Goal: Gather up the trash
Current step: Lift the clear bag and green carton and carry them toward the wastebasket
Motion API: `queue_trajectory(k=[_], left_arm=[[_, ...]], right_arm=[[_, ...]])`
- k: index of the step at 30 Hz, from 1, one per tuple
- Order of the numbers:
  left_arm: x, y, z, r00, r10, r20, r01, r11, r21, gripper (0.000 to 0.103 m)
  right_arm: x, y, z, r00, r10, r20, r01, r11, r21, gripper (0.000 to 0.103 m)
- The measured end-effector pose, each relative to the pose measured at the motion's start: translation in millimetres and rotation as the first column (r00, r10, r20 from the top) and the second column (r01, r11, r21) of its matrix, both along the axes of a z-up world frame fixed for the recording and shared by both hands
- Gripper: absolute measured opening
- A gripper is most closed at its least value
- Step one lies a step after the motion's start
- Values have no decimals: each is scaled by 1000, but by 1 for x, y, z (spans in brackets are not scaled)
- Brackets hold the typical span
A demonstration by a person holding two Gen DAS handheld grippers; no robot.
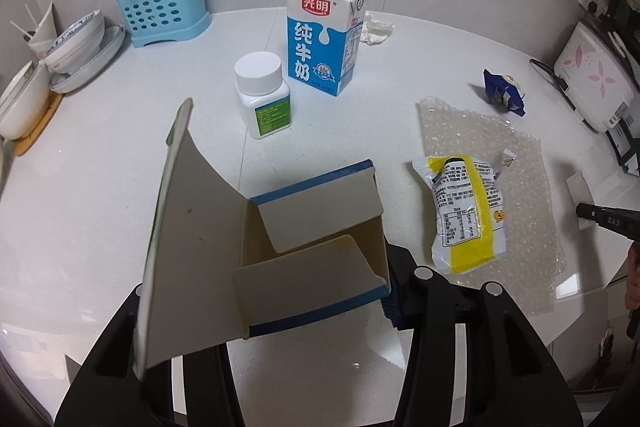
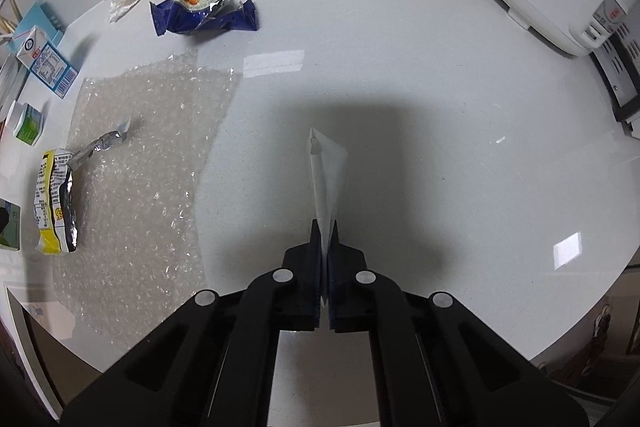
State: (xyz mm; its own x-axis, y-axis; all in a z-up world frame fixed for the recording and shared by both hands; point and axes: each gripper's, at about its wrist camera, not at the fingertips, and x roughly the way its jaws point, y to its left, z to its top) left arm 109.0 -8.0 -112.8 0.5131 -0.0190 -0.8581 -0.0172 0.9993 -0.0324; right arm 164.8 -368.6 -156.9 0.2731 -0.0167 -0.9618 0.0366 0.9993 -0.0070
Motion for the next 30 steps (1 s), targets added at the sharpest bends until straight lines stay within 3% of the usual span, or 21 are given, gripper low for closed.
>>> queue_trajectory(k=[30], left_arm=[[-49, -25, 39, 996, -51, 74, 51, 999, 12, 47]], right_arm=[[-67, 21, 77, 979, 16, 204, -21, 1000, 21, 1]])
